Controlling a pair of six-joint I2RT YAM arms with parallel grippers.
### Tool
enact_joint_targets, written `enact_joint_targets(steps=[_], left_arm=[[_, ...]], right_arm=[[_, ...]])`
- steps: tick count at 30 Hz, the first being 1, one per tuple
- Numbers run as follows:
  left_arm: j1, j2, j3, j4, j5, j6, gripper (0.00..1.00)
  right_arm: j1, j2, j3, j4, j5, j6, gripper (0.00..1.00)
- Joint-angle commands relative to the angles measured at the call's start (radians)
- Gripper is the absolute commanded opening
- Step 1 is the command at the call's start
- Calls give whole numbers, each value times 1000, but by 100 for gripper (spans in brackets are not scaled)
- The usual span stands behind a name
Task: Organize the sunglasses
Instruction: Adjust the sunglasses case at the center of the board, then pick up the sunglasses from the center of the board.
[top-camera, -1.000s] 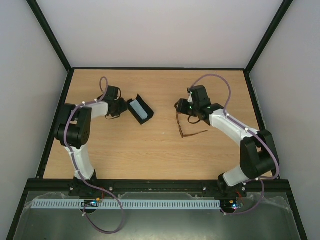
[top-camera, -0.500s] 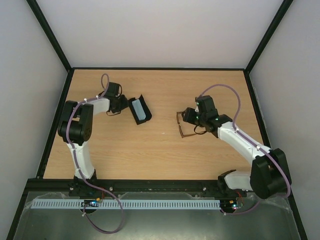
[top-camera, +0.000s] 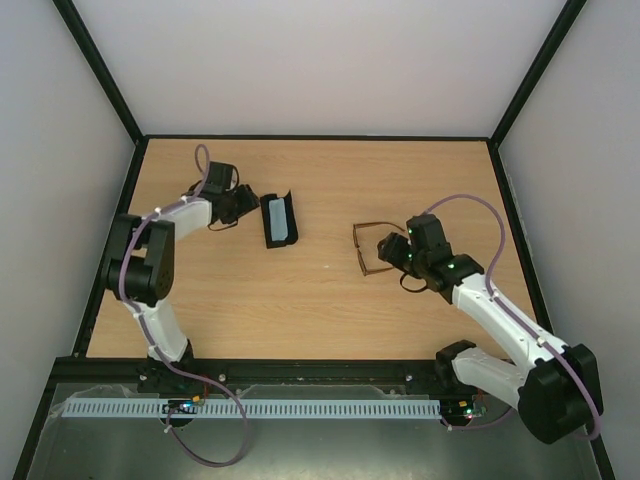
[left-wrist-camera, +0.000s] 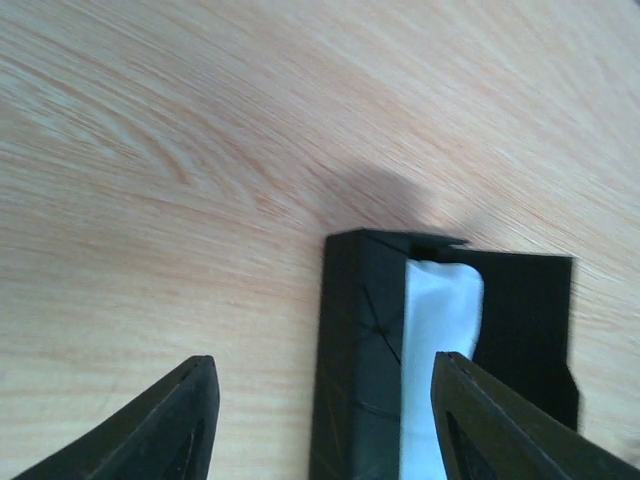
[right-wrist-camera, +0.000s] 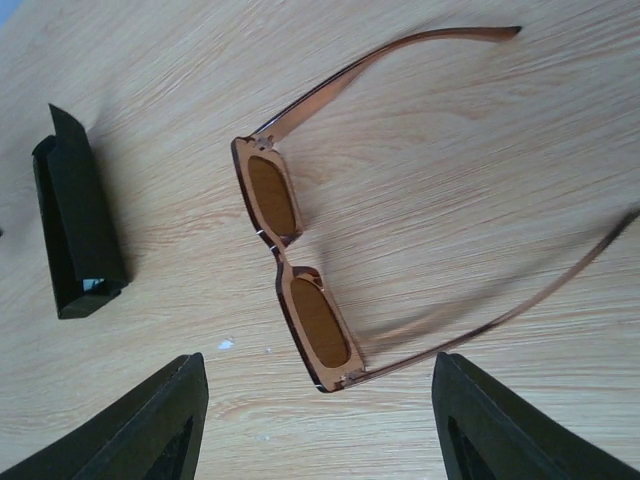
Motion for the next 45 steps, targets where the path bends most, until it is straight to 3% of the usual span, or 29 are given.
enact_joint_targets(steps=[1,6,9,10,17,25,30,35,45], left_arm=[[11,-121,-62,-3,27,-10,63],[9,-268,-192,41,107,-37,75],[-13,-362,-268,47,129,-41,98],[-23,-391,-285,38,137,-40,99],[-114,-620,-420,16,154,-53,99],[-172,-790,-439,-148,151,3,99],[-174,-832,-425,-269,180,45,99],[-181,-835,-418,-340,192,93,99],[-263,-867,-355,-426,135,85,99]], right_arm=[[-3,-29,5,-81,96,97,65],[-3,5,64,-138,141,177,69],[-3,45,108,-179,172,220,68],[-3,58,120,-189,184,233,69],[-15,174,166,-181,150,311,74],[-27,361,237,-230,149,303,99],[-36,444,320,-290,144,305,100],[-38,470,341,-317,114,337,90],[-38,347,247,-255,106,373,89]])
